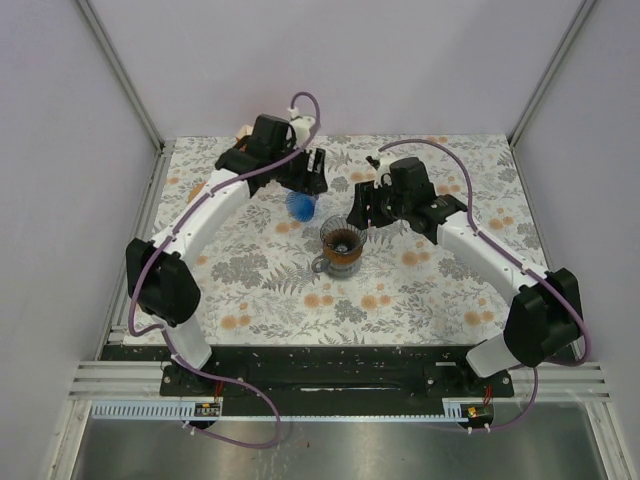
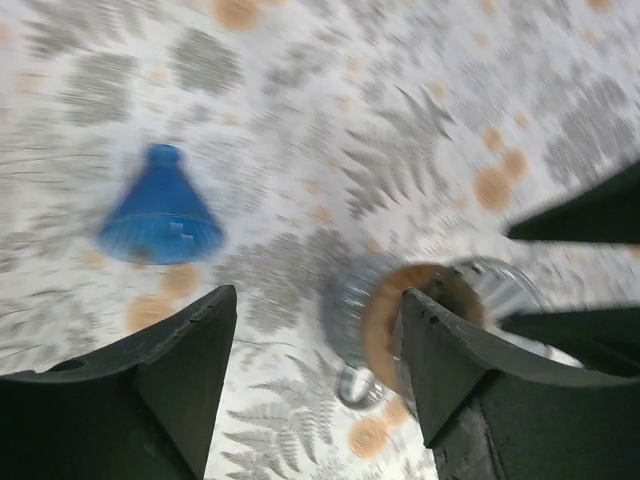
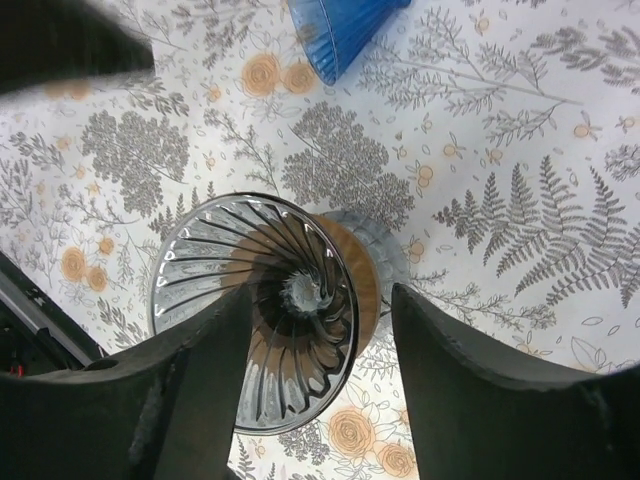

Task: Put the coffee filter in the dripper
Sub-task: Pick up the coffee filter holder from the center of the board, then place the coffee filter holder at the center of the board, then pick up the coffee filter from the coffee filter holder.

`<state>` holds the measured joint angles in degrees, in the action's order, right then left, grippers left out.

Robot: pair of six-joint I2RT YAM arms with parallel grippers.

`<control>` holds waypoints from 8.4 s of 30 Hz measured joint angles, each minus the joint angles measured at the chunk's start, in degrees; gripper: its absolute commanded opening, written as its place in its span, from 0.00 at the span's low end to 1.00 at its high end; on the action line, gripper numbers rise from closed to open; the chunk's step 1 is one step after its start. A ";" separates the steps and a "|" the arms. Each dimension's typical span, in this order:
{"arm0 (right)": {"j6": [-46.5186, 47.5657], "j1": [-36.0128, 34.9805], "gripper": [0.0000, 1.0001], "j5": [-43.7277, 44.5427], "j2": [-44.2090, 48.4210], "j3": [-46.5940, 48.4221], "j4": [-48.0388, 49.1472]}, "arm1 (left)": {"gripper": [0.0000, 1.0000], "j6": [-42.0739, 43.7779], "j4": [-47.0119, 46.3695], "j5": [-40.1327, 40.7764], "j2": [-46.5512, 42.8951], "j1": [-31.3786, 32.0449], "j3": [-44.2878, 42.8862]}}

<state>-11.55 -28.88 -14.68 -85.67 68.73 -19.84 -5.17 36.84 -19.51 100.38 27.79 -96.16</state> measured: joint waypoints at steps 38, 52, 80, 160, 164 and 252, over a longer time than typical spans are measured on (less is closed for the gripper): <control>8.61 -0.07 0.88 14.97 -3.26 9.57 -7.69 | 0.44 -21.79 -4.44 31.41 40.68 -23.61 -40.59; 10.40 -0.07 0.88 15.72 -4.33 10.78 -8.61 | 0.00 -22.86 -5.68 30.51 43.17 -24.52 -42.12; 8.74 -0.07 0.88 15.43 5.03 7.17 -8.76 | 0.00 -15.30 -5.53 26.16 24.79 -22.49 -42.66; 6.75 -28.28 0.30 12.50 -24.09 24.55 1.81 | 0.84 -6.27 -0.96 21.77 -25.00 -23.10 24.94; 7.63 -28.35 0.31 13.99 -28.13 28.35 0.00 | 0.84 -4.83 -2.32 20.76 -26.97 -26.49 28.81; 7.72 -28.52 0.00 15.67 -37.48 52.30 -15.52 | 0.84 -5.88 -4.42 6.16 -25.94 -34.91 32.59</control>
<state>-3.84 -57.41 0.99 -123.15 121.03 -35.35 -11.05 32.42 -13.34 74.43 -7.11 -63.57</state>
